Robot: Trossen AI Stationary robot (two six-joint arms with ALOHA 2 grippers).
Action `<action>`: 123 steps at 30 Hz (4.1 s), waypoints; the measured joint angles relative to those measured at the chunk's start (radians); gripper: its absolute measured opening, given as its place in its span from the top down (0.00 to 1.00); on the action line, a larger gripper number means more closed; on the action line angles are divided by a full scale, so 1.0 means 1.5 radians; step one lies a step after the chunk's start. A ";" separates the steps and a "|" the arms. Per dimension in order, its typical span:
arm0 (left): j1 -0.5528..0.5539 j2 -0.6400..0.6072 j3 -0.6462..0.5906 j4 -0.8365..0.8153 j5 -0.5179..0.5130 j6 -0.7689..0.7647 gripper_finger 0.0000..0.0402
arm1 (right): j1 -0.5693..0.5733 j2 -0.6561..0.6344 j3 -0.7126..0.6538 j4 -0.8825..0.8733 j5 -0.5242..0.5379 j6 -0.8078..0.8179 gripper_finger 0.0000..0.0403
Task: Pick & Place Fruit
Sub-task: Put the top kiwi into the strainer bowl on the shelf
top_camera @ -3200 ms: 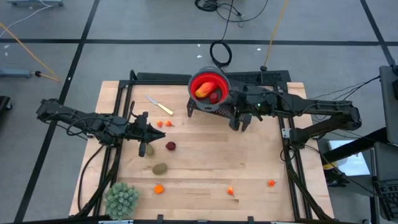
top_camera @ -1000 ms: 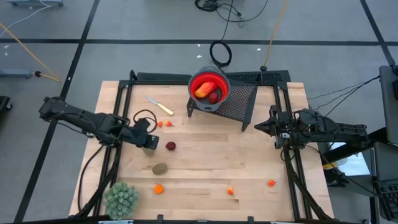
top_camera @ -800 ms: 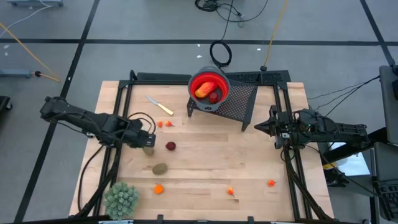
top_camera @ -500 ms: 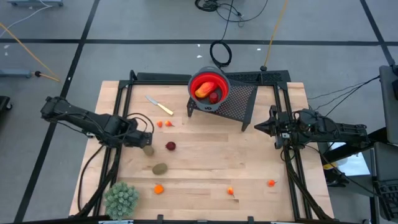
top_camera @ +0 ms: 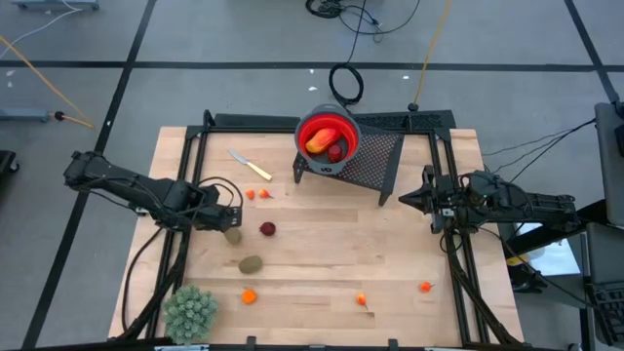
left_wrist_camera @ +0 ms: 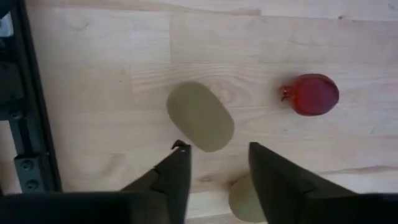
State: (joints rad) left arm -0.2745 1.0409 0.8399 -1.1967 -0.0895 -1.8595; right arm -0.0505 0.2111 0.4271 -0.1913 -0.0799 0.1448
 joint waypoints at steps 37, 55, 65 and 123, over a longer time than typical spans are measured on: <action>0.000 0.000 -0.129 0.107 0.017 -0.258 0.27 | 0.000 0.000 0.000 0.000 -0.003 -0.005 1.00; 0.021 0.107 -0.129 0.138 0.029 -0.275 0.29 | 0.000 0.000 0.000 0.001 0.000 -0.001 1.00; 0.043 0.155 -0.129 0.199 0.033 -0.260 0.29 | 0.000 0.000 0.000 0.001 -0.001 0.000 1.00; 0.043 -0.025 -0.127 0.740 -0.155 0.409 0.49 | 0.000 0.148 0.001 0.298 -0.038 0.087 1.00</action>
State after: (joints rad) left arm -0.2096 1.0031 0.6495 -0.0873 -0.3220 -1.2454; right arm -0.0505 0.4337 0.4286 0.2553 -0.1366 0.2756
